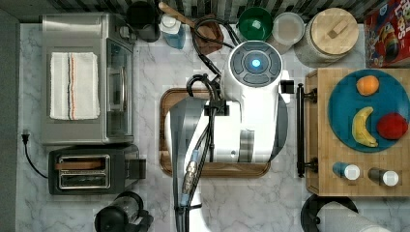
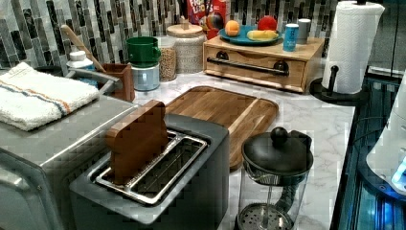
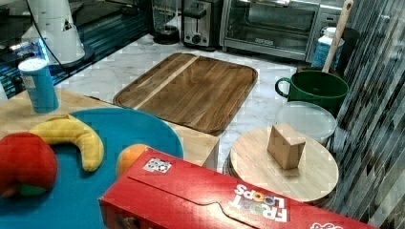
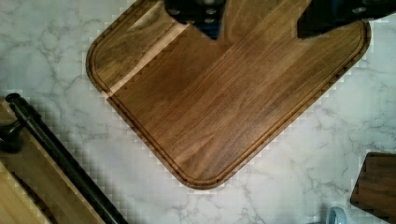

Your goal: Open the drawer.

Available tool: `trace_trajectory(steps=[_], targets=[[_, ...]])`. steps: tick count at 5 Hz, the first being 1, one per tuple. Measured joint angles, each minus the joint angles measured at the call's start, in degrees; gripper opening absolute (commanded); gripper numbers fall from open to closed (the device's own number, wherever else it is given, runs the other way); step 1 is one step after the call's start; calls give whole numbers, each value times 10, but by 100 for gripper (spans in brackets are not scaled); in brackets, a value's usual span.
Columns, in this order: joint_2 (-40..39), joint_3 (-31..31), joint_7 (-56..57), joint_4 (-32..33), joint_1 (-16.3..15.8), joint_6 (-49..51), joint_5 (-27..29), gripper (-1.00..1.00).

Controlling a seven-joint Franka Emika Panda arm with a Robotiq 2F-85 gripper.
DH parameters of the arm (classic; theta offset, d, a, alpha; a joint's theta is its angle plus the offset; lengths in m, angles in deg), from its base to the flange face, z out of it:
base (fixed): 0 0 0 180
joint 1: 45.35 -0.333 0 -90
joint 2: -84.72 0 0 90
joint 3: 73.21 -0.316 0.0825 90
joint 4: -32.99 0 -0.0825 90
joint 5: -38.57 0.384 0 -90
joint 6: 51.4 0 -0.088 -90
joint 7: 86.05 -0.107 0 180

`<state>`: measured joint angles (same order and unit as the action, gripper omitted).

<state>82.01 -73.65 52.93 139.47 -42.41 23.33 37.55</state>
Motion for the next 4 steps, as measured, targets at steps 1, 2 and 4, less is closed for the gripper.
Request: trace_trajectory(steps=[1, 2, 4], targets=[[0, -5, 0, 1, 6, 0, 0, 100], [-2, -6, 1, 2, 6, 0, -6, 100], [-3, -6, 13, 15, 6, 0, -22, 100]])
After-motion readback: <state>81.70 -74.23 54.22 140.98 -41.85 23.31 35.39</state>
